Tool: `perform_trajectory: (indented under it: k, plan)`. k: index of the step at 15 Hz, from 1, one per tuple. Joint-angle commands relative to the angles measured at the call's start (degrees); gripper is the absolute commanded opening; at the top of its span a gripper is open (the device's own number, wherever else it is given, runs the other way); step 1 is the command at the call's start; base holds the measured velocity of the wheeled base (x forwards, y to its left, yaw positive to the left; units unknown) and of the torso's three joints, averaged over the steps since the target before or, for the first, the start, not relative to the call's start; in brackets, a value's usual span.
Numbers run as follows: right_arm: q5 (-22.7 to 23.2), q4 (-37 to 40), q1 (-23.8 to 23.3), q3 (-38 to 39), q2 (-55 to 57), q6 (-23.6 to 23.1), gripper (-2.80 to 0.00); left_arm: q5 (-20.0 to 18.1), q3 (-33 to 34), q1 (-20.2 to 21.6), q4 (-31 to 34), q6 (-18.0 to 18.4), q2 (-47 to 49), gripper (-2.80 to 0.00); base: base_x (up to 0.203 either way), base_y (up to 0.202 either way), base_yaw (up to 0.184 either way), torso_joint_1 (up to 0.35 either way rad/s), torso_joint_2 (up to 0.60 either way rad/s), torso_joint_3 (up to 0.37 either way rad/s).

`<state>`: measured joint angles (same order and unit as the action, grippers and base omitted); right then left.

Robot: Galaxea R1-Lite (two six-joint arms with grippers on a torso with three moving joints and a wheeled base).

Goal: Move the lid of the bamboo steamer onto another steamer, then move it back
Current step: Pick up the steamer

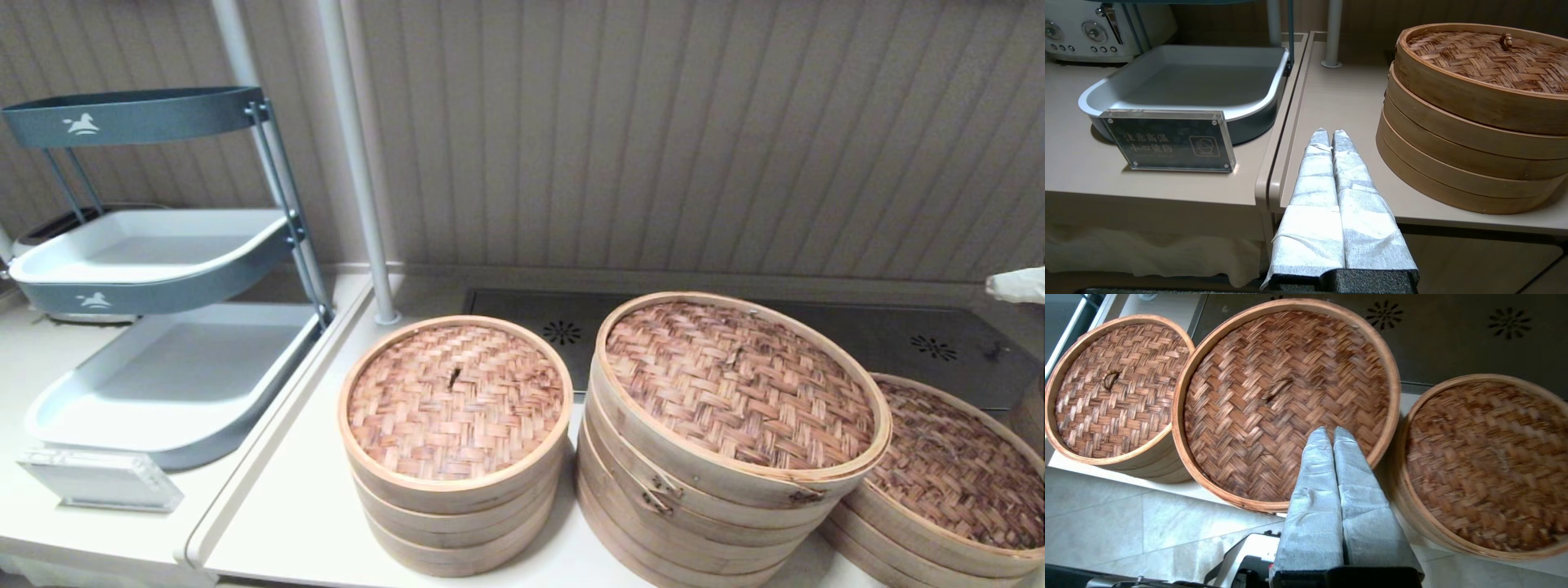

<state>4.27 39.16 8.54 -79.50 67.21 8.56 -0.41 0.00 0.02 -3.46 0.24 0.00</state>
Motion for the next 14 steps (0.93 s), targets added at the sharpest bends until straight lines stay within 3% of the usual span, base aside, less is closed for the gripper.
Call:
perform_trajectory:
  k: [1, 3, 4, 10, 14]
  plan:
    - [0.10, 0.06, 2.06, 0.39, 3.19, 1.05, -2.80, -0.02, 1.41, -0.02, -0.05, 0.02, -0.09, -2.80, 0.000, 0.000, 0.000, 0.000, 0.00, 0.000]
    - [-0.17, -0.02, 3.80, 0.69, 5.50, 3.10, -2.80, 0.05, 1.41, 0.06, -0.05, 0.02, -0.09, -2.80, 0.000, 0.000, 0.000, 0.000, 0.00, 0.000]
    - [-0.28, -0.04, 3.98, 0.73, 6.81, 4.40, 0.00, 0.00, 1.41, 0.04, -0.05, 0.02, -0.09, -2.80, 0.000, 0.000, 0.000, 0.000, 0.00, 0.000]
    - [-0.48, -0.63, 10.21, 3.87, 10.87, 7.62, 0.00, 0.02, 1.41, 0.01, -0.01, 0.02, -0.09, -2.80, 0.000, 0.000, 0.000, 0.000, 0.00, 0.000]
    - [-6.10, -10.82, 14.12, 7.64, 14.28, 12.09, 0.00, -0.02, 1.41, -0.02, -0.05, 0.02, -0.09, -2.80, 0.000, 0.000, 0.000, 0.000, 0.00, 0.000]
